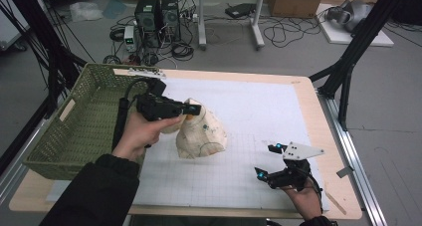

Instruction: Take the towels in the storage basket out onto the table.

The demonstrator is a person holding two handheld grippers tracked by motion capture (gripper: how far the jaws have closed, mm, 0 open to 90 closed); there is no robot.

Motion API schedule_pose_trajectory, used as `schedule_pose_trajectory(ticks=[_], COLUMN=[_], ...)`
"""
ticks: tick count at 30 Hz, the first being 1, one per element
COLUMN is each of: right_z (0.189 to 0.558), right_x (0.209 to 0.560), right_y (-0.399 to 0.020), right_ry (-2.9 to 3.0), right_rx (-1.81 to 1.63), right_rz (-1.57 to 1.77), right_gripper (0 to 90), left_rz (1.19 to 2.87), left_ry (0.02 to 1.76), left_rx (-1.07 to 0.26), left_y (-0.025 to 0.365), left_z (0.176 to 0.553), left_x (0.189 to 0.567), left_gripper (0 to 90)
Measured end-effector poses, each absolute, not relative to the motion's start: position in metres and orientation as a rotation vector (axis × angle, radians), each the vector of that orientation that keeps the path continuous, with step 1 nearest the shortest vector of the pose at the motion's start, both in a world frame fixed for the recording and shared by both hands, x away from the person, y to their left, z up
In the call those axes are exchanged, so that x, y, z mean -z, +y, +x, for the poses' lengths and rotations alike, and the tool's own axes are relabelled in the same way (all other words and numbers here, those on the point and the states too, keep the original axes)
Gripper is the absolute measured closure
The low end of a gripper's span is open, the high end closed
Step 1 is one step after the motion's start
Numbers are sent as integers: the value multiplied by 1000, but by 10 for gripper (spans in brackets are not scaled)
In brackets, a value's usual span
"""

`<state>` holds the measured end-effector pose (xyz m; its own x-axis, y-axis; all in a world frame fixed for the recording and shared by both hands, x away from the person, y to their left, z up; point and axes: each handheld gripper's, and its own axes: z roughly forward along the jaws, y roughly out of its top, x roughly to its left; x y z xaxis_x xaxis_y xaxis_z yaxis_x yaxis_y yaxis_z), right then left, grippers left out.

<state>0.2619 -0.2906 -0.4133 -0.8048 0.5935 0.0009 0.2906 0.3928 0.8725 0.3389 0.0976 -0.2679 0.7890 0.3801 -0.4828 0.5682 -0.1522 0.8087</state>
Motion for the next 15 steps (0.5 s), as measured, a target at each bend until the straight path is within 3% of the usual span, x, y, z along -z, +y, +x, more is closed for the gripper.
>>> schedule_pose_trajectory(ticks=[12, 15], right_z=[260, 261], right_x=[411, 411], right_y=[-293, -292], right_ry=[2338, 2352], right_rx=[-1379, -1386], right_rz=[774, 755], right_gripper=[94, 167], left_rz=[1914, 1964], left_ry=[741, 753], left_rx=[259, 228], left_y=[35, 23], left_z=[350, 354], left_x=[335, 349], left_gripper=[844, 834])
